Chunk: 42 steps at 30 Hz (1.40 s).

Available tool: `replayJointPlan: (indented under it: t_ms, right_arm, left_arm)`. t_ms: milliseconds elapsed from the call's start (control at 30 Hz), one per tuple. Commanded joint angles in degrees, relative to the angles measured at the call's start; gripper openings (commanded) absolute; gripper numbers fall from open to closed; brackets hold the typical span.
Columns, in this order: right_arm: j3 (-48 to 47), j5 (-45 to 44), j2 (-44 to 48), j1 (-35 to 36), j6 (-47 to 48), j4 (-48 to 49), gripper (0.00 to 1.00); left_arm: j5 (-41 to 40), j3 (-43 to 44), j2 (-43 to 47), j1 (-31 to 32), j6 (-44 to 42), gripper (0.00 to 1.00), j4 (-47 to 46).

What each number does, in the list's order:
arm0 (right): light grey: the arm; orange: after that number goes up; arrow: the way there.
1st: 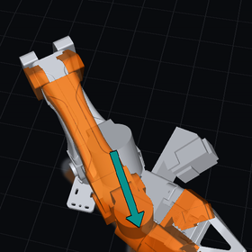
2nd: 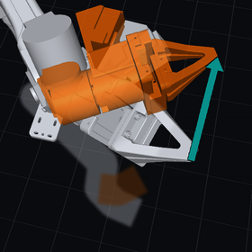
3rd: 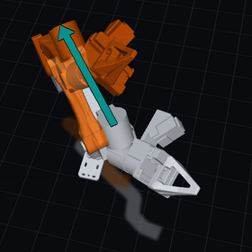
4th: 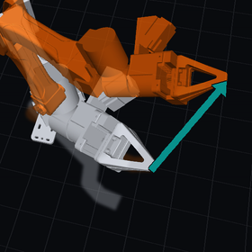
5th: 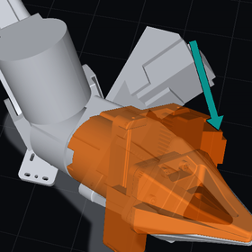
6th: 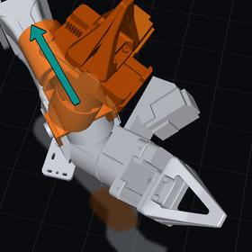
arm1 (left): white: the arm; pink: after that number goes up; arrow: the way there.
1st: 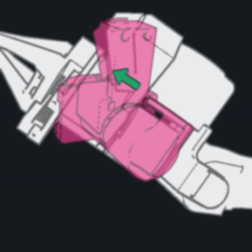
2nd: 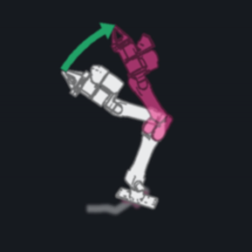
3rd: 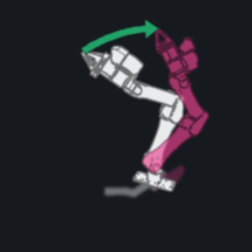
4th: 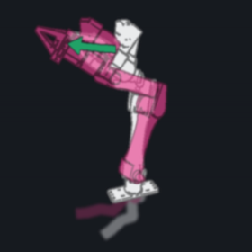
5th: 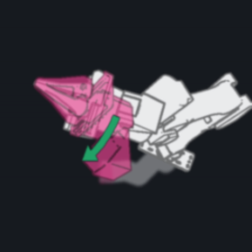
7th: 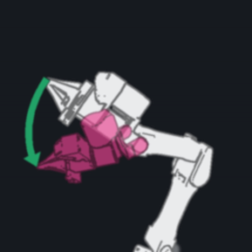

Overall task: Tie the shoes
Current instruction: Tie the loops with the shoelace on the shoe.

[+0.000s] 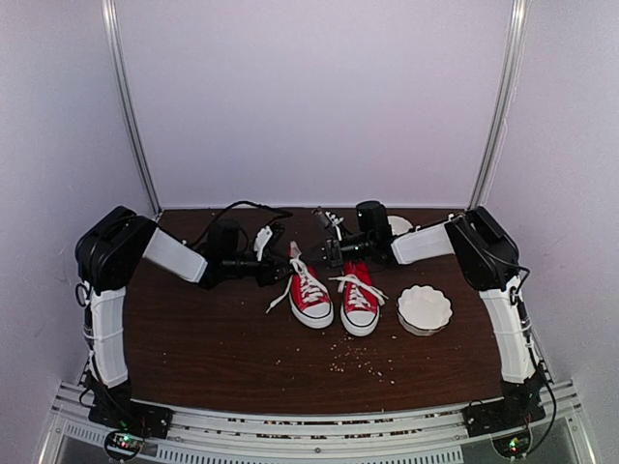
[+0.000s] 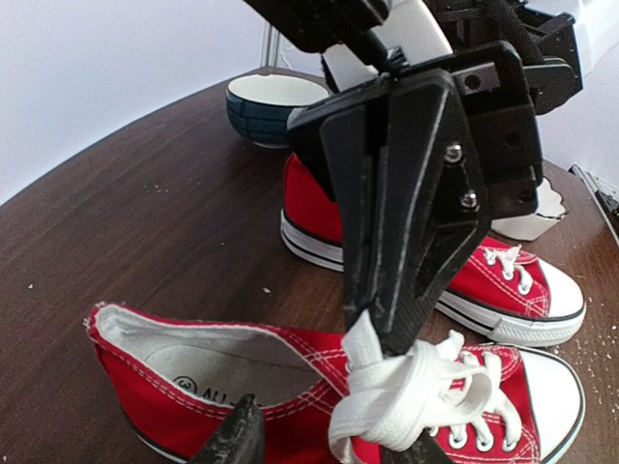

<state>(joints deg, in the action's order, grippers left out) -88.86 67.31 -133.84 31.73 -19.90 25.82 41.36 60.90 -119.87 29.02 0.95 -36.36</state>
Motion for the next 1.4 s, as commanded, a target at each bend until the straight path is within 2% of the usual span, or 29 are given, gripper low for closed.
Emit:
replayJointPlan:
  t_ms: [0, 167, 433, 600, 700, 867, 1067, 1367]
  right_arm:
    - [0.84, 0.03, 0.77, -0.26, -0.45, 2.38, 0.0]
    - [0.64, -1.19, 1.01, -0.26, 0.54, 0.17, 0.0]
    - [3.32, -5.22, 3.82, 0.63, 5.05, -5.59, 0.0]
    - [6.19, -6.78, 4.73, 1.18, 1.94, -1.81, 0.0]
    - [8.23, -6.98, 5.03, 1.68, -0.42, 1.84, 0.0]
    - [10.38, -8.37, 5.94, 2.16, -2.16, 5.02, 0.0]
    - [10.81, -8.94, 5.76, 2.72, -2.86, 6.01, 0.0]
    - [9.99, -8.95, 5.27, 2.73, -2.78, 5.4, 0.0]
  left_arm:
    - [-2.62, -1.63, 3.65, 0.05, -2.05, 0.44, 0.37]
    - [-4.59, -6.99, 7.56, 0.72, -4.2, 0.53, -0.7]
    - [-10.97, -12.3, 12.8, 2.75, -3.68, 0.52, 0.91]
    - [-18.0, -14.82, 14.52, 7.8, -0.65, 0.5, -0.03]
    - [-21.68, -16.77, 14.48, 8.25, 3.75, 0.51, -3.68]
    - [-25.43, -16.57, 13.3, 9.43, 6.86, 0.54, -4.31]
    - [-22.76, -14.6, 10.02, 10.25, 8.6, 0.54, -7.23]
    - [-18.66, -12.32, 6.58, 10.77, 8.3, 0.38, -8.4]
